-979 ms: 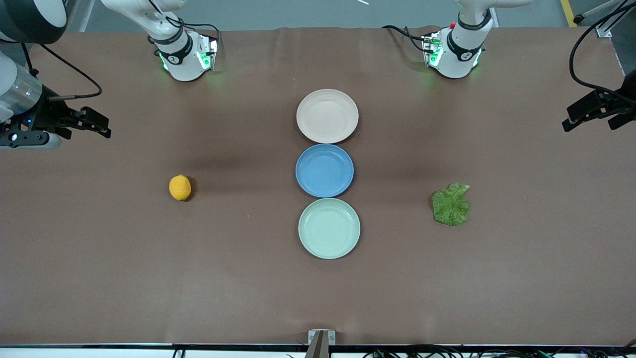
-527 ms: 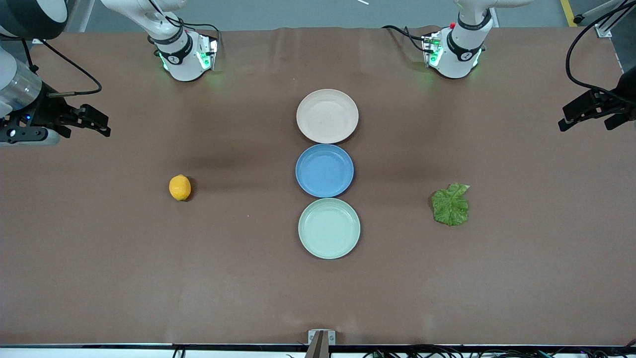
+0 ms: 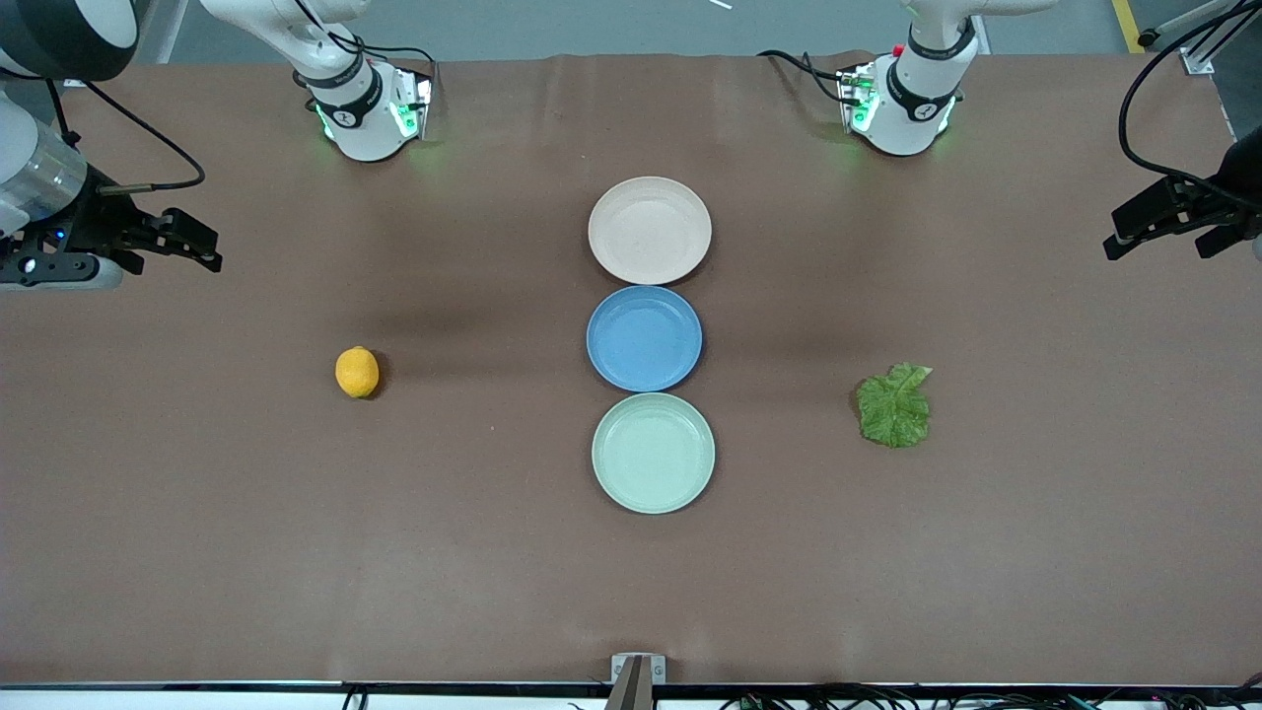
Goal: Pick lemon and lettuce from plates
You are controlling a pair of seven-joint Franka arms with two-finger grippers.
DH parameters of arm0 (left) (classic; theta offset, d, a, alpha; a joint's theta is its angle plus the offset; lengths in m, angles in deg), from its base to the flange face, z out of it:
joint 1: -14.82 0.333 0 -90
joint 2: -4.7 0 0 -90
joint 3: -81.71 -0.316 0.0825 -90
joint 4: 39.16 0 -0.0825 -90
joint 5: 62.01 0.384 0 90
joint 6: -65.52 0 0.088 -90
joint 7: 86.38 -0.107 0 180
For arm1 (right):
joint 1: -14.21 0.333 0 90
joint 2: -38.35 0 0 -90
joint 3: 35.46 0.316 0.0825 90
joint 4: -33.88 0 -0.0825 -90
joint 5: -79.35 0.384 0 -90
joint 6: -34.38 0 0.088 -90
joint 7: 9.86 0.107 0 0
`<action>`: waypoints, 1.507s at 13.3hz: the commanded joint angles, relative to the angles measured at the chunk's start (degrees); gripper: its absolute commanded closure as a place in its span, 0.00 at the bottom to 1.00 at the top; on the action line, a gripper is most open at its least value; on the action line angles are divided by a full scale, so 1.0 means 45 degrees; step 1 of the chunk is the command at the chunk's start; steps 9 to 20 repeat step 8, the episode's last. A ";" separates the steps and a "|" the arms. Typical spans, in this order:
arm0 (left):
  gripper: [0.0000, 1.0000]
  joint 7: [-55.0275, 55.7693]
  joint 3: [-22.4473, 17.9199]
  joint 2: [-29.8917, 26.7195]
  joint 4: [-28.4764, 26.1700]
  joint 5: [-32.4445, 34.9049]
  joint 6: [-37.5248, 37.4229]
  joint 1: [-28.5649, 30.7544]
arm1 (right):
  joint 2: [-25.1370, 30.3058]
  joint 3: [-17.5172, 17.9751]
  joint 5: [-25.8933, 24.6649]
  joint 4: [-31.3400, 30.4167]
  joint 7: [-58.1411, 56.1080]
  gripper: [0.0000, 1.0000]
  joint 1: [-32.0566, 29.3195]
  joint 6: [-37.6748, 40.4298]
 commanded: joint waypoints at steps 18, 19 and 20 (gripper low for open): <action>0.00 -0.0207 0.0172 0.0086 0.0231 0.0005 -0.0018 0.0156 | 0.0479 0.0057 0.0376 -0.0468 -0.0468 0.00 -0.0078 -0.0083; 0.00 -0.0207 0.0172 0.0086 0.0231 0.0005 -0.0018 0.0156 | 0.0479 0.0057 0.0376 -0.0468 -0.0468 0.00 -0.0078 -0.0083; 0.00 -0.0207 0.0172 0.0086 0.0231 0.0005 -0.0018 0.0156 | 0.0479 0.0057 0.0376 -0.0468 -0.0468 0.00 -0.0078 -0.0083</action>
